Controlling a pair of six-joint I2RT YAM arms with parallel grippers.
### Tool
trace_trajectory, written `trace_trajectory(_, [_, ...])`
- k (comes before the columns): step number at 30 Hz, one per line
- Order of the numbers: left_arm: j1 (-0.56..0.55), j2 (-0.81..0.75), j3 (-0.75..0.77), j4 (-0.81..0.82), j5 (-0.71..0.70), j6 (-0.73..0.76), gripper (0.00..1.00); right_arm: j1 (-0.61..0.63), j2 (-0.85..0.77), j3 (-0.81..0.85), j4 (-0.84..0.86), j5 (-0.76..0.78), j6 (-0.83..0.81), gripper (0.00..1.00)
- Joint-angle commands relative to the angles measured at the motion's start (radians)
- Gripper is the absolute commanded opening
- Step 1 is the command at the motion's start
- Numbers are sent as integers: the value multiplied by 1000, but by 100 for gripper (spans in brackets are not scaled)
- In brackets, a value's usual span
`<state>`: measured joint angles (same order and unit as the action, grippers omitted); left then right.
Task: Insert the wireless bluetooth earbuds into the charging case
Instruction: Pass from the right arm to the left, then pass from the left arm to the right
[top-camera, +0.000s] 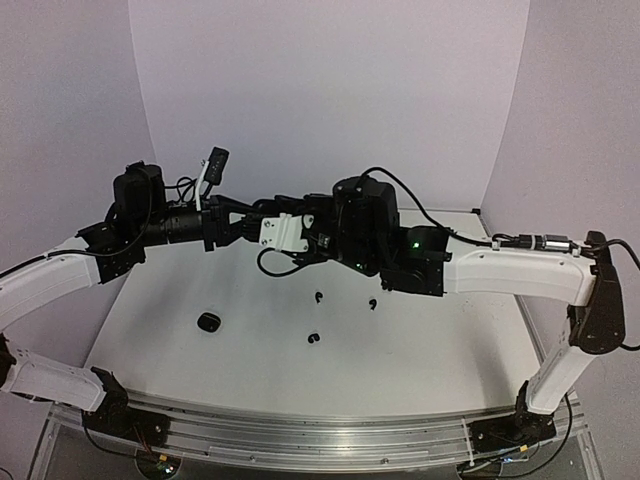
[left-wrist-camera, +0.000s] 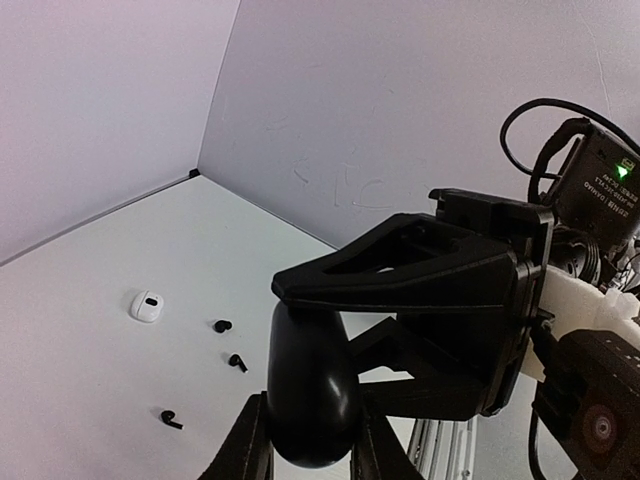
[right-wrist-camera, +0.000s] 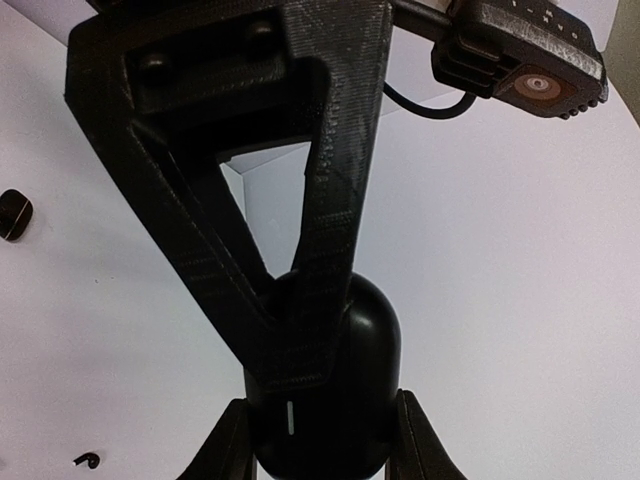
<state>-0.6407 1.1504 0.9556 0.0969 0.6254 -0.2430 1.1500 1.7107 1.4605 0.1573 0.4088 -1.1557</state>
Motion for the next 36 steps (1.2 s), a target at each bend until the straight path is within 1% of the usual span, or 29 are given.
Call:
trace_trajectory(1, [-12,-38,11,31,61,-1,0,5,23,33,44,-54,11,3])
trace_trajectory(2, [-12,-42,4,36,63,2,0,5,24,31,45,-55,29,14])
trace_trajectory(5, [-11,-58,-16,55,68,21,0,-1,21,32,45,-63,128,56])
trace_trajectory(6, [-11,-62,-18,60,69,31,0,-11,9,28,39,-85,178,67])
trace_trajectory(7, [-10,-65,-20,63,70,44,0,-22,-6,23,33,-111,231,74])
trace_trajectory(8, [-6,-66,-20,62,79,55,0,-43,-25,9,19,-154,304,78])
trace_trajectory(10, [2,-66,-18,54,109,92,0,-91,-88,-22,-10,-284,435,87])
trace_trajectory(11, [5,-69,-16,43,133,120,0,-111,-116,-42,-26,-378,495,91])
trace_trajectory(15, [7,-78,-15,10,207,280,0,-173,-193,-84,-125,-694,677,92])
trace_trajectory(16, [7,-76,-12,-4,229,315,0,-182,-200,-86,-147,-728,716,92])
trace_trajectory(18, [7,-67,-4,-39,301,394,0,-191,-210,-87,-192,-775,778,92])
trace_trajectory(20, [7,-54,7,-60,338,436,0,-195,-208,-81,-229,-833,828,92])
trace_trajectory(23, [7,-34,26,-86,367,455,0,-196,-181,-51,-282,-935,890,89])
trace_trajectory(25, [7,-31,28,-87,377,454,0,-196,-167,-42,-297,-963,930,88])
trace_trajectory(29, [7,-27,28,-77,379,442,0,-195,-162,-48,-304,-975,935,84])
trace_trajectory(31, [7,-24,31,-72,383,434,0,-193,-140,-22,-302,-948,948,77])
trace_trajectory(36, [7,-18,30,-60,391,411,0,-191,-77,38,-303,-927,958,52])
